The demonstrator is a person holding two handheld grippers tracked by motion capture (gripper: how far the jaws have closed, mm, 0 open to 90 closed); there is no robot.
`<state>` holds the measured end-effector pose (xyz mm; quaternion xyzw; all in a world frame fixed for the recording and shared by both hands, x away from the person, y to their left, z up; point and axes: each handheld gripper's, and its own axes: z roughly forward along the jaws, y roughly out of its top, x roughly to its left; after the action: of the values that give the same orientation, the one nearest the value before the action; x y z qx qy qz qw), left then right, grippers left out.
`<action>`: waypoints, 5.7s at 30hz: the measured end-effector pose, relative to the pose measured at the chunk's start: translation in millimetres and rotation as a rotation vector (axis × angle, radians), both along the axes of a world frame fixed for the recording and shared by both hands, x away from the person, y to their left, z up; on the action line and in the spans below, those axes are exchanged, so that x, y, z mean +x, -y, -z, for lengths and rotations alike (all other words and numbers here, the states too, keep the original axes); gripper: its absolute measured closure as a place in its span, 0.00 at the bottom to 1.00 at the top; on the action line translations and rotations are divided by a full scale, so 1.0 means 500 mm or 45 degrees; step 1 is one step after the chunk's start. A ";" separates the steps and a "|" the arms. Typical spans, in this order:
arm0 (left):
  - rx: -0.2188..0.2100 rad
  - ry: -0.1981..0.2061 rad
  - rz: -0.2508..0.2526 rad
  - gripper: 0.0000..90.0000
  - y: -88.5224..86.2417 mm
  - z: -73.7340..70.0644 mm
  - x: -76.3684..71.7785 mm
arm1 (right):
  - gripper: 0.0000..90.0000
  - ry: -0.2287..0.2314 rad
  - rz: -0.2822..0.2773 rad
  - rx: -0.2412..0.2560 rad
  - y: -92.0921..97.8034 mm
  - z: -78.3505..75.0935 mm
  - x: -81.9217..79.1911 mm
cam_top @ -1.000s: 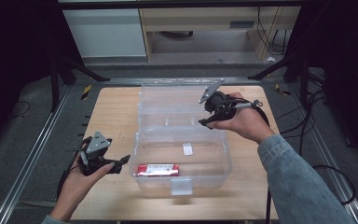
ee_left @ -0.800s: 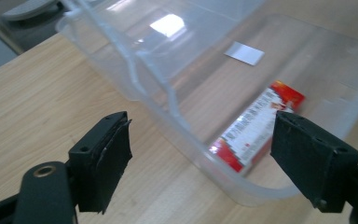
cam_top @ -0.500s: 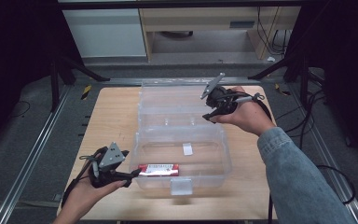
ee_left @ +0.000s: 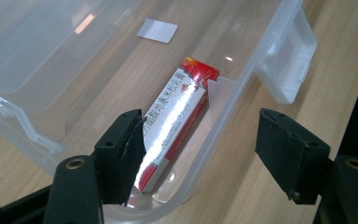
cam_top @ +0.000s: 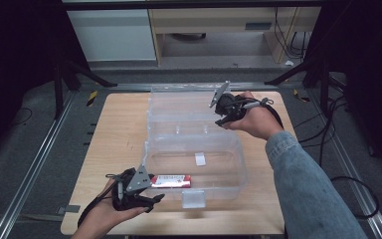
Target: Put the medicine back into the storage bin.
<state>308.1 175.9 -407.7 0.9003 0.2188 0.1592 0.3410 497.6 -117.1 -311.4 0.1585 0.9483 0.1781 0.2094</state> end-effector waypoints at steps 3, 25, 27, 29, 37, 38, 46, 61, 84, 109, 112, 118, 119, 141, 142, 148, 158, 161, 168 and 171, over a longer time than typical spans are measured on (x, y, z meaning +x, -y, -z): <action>0.012 -0.022 0.033 0.37 0.008 0.007 0.007 | 0.67 -0.035 -0.016 0.003 -0.006 -0.002 0.009; 0.011 -0.070 0.011 0.52 0.002 0.037 0.022 | 0.63 -0.037 -0.070 -0.028 -0.011 -0.023 0.002; 0.015 -0.069 0.009 0.53 0.003 0.039 0.024 | 0.59 -0.017 -0.060 -0.025 -0.010 -0.031 0.009; 0.017 -0.071 0.015 0.55 0.003 0.040 0.024 | 0.58 -0.019 -0.049 -0.025 -0.011 -0.030 0.013; 0.014 -0.082 0.025 0.62 0.008 0.045 0.030 | 0.61 -0.082 -0.044 -0.114 -0.024 0.016 0.043; 0.010 -0.088 0.034 0.63 0.007 0.046 0.031 | 0.65 -0.094 -0.058 -0.139 -0.027 0.024 0.044; 0.003 -0.127 0.064 0.73 0.007 0.051 0.032 | 0.79 -0.048 -0.065 -0.147 -0.026 0.028 0.044; -0.019 -0.168 0.085 0.77 0.000 0.046 0.070 | 0.84 -0.044 -0.054 -0.137 -0.020 0.028 0.059; 0.008 -0.180 0.114 0.81 0.028 0.041 0.111 | 0.91 -0.053 -0.048 -0.091 -0.012 0.005 0.075; 0.040 -0.164 0.099 0.79 0.034 0.039 0.106 | 0.96 -0.054 -0.140 -0.081 -0.012 -0.046 -0.023; 0.040 -0.163 0.091 0.79 0.036 0.039 0.105 | 0.96 -0.058 -0.152 -0.086 -0.012 -0.048 -0.025; 0.031 -0.159 0.082 0.79 0.045 0.039 0.109 | 0.95 -0.063 -0.133 -0.088 -0.011 -0.045 -0.010; 0.031 -0.159 0.082 0.80 0.045 0.039 0.109 | 0.95 -0.063 -0.133 -0.088 -0.011 -0.045 -0.010; 0.023 -0.145 0.075 0.78 0.053 0.042 0.113 | 0.97 -0.003 -0.193 -0.016 0.011 -0.048 -0.076; 0.025 -0.144 0.079 0.78 0.053 0.041 0.113 | 0.97 0.004 -0.198 -0.018 0.012 -0.048 -0.085; 0.032 -0.131 0.077 0.77 0.054 0.042 0.109 | 0.98 0.021 -0.214 -0.021 0.016 -0.044 -0.115; 0.046 -0.126 0.073 0.76 0.057 0.040 0.108 | 0.98 0.033 -0.248 -0.011 0.027 -0.037 -0.146; 0.044 -0.126 0.075 0.76 0.059 0.040 0.109 | 0.97 0.031 -0.241 -0.009 0.028 -0.037 -0.136; 0.014 -0.112 0.036 0.78 0.081 0.042 0.133 | 0.95 0.037 -0.227 -0.045 0.022 -0.041 -0.093; -0.009 -0.114 0.015 0.79 0.083 0.044 0.150 | 0.95 0.040 -0.212 -0.049 0.019 -0.041 -0.069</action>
<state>383.3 134.5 -429.5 0.9066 0.2291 0.1162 0.3349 463.1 -126.4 -291.1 0.0723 0.9580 0.1790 0.2120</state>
